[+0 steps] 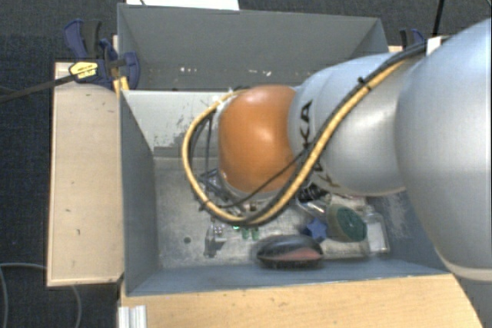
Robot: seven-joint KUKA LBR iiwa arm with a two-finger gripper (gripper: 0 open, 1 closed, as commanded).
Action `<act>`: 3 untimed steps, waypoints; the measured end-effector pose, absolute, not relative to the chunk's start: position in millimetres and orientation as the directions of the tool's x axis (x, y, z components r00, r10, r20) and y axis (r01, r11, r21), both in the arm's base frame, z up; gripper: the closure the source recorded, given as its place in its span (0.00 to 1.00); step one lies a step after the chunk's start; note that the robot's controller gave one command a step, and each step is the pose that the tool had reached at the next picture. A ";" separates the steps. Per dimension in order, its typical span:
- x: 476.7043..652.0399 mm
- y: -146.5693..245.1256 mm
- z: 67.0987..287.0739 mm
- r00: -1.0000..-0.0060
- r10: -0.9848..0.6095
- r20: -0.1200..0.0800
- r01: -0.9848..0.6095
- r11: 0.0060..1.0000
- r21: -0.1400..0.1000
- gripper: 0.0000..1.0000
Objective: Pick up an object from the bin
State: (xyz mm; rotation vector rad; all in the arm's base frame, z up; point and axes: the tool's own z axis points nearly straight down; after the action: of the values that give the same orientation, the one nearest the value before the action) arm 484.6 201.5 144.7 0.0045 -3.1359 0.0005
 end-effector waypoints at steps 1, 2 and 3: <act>538.9 105.4 109.3 -0.989 -0.149 -0.004 -0.149 0.989 -0.003 0.00; 504.7 54.7 136.5 -0.822 -0.570 -0.011 -0.570 0.822 -0.004 0.00; 507.7 51.2 127.3 -0.762 -0.647 -0.039 -0.647 0.763 -0.022 0.00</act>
Offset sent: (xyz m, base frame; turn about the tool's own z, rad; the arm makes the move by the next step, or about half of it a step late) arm 0.0522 -0.0908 -0.0345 -0.1541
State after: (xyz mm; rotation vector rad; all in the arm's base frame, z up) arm 507.7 51.2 127.3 1.0979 -2.9908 0.0118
